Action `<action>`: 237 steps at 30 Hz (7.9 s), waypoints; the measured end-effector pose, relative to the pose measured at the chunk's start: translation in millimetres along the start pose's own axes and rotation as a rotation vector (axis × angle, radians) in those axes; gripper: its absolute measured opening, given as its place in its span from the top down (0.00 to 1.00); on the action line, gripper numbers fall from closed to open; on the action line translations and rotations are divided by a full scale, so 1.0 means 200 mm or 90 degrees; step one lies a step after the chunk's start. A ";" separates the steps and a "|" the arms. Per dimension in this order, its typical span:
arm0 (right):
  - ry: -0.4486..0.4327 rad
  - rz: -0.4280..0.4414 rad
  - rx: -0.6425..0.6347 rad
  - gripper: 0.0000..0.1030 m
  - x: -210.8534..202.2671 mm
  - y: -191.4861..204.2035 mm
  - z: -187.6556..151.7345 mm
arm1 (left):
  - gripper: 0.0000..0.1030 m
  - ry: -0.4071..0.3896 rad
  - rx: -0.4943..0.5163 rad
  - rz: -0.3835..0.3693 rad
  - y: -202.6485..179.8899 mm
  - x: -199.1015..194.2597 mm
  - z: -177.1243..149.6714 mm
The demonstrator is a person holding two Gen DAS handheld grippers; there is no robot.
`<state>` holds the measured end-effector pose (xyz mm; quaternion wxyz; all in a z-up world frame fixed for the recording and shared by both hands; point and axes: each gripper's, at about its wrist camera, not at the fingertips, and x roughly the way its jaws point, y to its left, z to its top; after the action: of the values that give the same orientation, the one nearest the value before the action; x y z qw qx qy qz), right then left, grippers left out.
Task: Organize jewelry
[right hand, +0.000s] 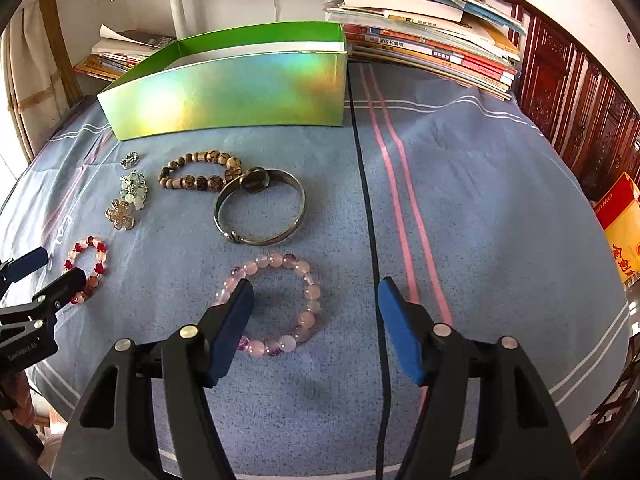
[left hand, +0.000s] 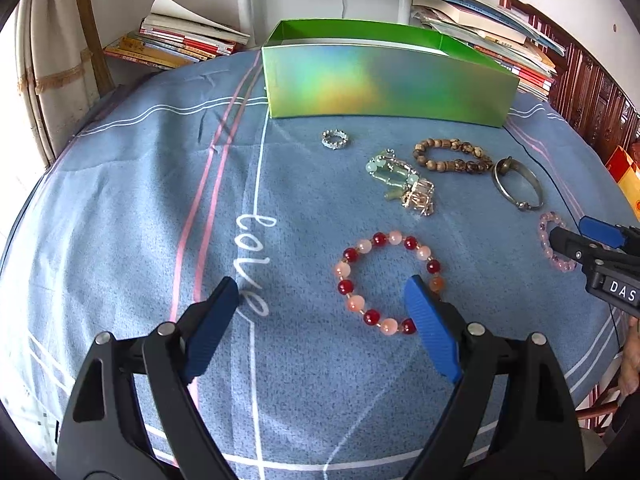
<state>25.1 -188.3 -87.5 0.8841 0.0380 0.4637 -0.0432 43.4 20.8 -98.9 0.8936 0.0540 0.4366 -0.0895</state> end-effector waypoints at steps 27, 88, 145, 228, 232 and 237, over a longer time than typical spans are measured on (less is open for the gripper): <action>0.005 0.001 -0.003 0.13 0.04 0.02 0.00 | 0.03 0.015 0.005 -0.003 0.00 0.03 0.01; -0.084 0.033 -0.004 0.89 -0.15 0.02 0.08 | 0.92 -0.030 -0.024 -0.024 0.05 -0.10 0.15; -0.031 0.023 -0.064 0.78 -0.02 0.18 -0.02 | 0.60 -0.012 0.004 -0.001 -0.01 0.01 0.04; -0.277 0.071 -0.049 0.93 -0.49 0.17 0.84 | 0.92 -0.191 0.036 -0.046 0.01 -0.35 0.94; -0.254 0.075 -0.044 0.93 -0.29 0.23 1.04 | 0.92 -0.160 0.033 -0.044 -0.01 -0.15 1.13; -0.181 0.088 -0.023 0.93 0.06 0.26 1.16 | 0.92 -0.106 0.017 -0.008 -0.01 0.18 1.21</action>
<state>227.3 -162.2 36.7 0.9422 0.0473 0.3311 0.0214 251.2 -27.3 20.8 0.9255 0.0556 0.3596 -0.1052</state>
